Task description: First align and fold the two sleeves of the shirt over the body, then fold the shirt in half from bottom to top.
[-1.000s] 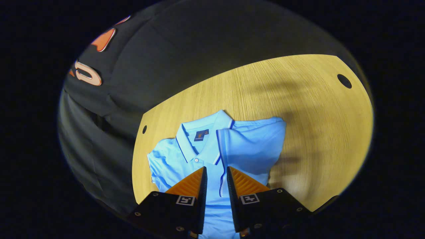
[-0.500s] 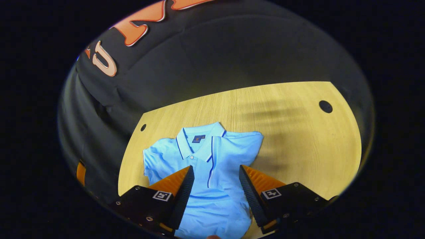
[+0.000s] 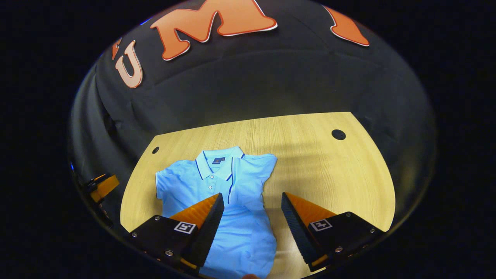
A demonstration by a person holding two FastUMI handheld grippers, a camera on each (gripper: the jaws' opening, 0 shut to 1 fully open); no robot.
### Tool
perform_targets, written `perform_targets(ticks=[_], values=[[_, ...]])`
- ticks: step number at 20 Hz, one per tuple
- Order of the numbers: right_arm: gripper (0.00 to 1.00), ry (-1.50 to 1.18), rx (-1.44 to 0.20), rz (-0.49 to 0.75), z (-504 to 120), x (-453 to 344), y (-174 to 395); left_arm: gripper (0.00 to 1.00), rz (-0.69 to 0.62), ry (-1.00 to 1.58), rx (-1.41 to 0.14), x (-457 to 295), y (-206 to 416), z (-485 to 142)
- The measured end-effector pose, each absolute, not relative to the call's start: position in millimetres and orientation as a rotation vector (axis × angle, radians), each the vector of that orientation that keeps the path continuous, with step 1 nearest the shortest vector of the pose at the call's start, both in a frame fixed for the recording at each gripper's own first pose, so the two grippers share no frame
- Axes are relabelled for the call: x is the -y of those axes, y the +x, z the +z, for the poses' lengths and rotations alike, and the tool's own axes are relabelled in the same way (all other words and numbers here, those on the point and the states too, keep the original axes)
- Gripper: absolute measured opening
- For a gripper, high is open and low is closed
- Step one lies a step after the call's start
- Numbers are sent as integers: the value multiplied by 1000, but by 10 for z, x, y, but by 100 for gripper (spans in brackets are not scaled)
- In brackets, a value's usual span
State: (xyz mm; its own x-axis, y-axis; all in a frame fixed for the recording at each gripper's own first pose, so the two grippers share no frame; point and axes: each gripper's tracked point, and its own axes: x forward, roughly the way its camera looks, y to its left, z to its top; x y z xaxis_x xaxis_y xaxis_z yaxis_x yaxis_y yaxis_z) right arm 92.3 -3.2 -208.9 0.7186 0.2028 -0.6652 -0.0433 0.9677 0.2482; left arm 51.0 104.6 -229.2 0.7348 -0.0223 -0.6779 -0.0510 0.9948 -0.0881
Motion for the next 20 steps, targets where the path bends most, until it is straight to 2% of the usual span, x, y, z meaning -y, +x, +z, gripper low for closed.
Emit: perform_targets(ticks=[15, 20], values=[[93, 270, -681, -153, -2052, 170, -267, 99, -103, -111, -1085, -1179, 981, -3746], [94, 270, -700, -207, -2092, 190, -578, 98, -56, -139, -1203, -1261, 1050, -4083]])
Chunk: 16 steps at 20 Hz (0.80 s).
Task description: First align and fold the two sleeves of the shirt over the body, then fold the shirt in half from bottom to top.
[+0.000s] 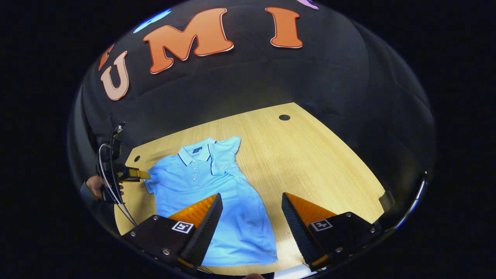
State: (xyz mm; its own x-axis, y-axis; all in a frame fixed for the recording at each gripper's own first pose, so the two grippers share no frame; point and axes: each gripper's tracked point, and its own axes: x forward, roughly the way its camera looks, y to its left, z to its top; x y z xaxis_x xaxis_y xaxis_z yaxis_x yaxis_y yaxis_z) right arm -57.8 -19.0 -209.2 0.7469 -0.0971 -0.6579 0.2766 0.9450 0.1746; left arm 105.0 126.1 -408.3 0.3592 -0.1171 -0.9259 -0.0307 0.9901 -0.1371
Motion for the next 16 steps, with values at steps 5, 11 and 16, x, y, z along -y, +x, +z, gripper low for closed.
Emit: perform_targets(ticks=[5, 11, 16], values=[[94, 273, -701, -218, -2089, 232, -701, 97, -2, -122, -1297, -1292, 977, -4361], [94, 290, -692, -226, -2075, 280, -720, 92, -10, -114, -1317, -1257, 993, -4435], [94, 313, -697, -232, -2114, 315, -759, 19, -26, -157, -1264, -1132, 1098, -4416]])
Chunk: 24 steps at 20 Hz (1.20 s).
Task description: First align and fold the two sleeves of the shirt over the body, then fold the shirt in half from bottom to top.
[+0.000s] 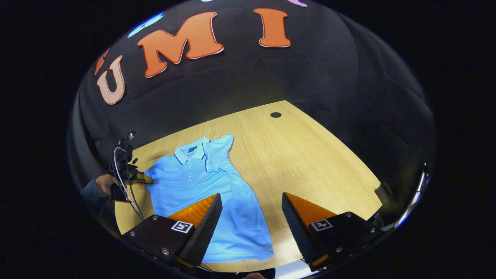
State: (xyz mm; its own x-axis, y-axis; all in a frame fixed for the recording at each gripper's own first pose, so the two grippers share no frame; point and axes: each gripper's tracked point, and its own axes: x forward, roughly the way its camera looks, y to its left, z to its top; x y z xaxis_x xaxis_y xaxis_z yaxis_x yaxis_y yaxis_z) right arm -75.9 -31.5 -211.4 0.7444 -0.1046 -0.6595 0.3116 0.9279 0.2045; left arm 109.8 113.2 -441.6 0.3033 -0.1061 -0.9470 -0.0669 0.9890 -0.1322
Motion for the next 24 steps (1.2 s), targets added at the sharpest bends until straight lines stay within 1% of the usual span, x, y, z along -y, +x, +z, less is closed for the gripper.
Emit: perform_targets(ticks=[1, 2, 7, 16, 21, 22, 23, 24], values=[[95, 316, -697, -232, -2124, 329, -775, 16, -47, -166, -1259, -1088, 1116, -4429], [94, 319, -697, -233, -2115, 334, -777, 11, -74, -190, -1251, -1034, 1122, -4384], [95, 333, -693, -249, -2132, 425, -802, 10, -151, -163, -1130, -852, 1353, -4082], [95, 344, -707, -270, -2188, 469, -943, 10, -284, -85, -1052, -212, 1569, -3701], [95, 366, -714, -302, -2231, 467, -1076, 11, -365, -98, -1059, 249, 1582, -3651], [95, 365, -717, -310, -2237, 470, -1108, 13, -384, -103, -1061, 327, 1575, -3657], [95, 367, -721, -317, -2256, 471, -1128, 14, -409, -113, -1061, 417, 1563, -3657], [96, 372, -725, -323, -2268, 461, -1152, 19, -435, -123, -1060, 494, 1544, -3631]])
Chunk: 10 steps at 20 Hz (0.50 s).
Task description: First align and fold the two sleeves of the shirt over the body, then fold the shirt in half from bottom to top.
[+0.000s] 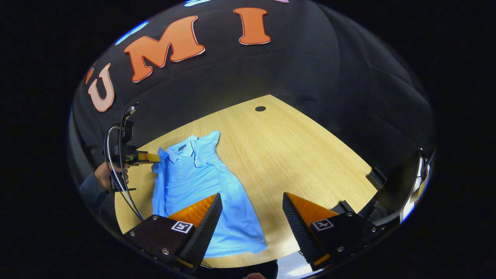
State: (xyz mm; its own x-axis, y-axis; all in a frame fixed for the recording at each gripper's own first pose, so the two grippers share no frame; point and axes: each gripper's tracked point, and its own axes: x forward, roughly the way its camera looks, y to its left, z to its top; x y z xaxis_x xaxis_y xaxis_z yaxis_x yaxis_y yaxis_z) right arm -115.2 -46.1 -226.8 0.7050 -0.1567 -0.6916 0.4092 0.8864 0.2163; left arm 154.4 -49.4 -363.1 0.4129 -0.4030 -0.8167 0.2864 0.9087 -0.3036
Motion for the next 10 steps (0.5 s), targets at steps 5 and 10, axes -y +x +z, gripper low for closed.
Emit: perform_targets(ticks=[5, 10], values=[[96, 384, -741, -303, -2302, 368, -1172, 37, -578, -172, -1034, 784, 1430, -3429], [96, 344, -756, -210, -2309, 309, -1042, 88, -592, -169, -1001, 669, 1154, -3212]])
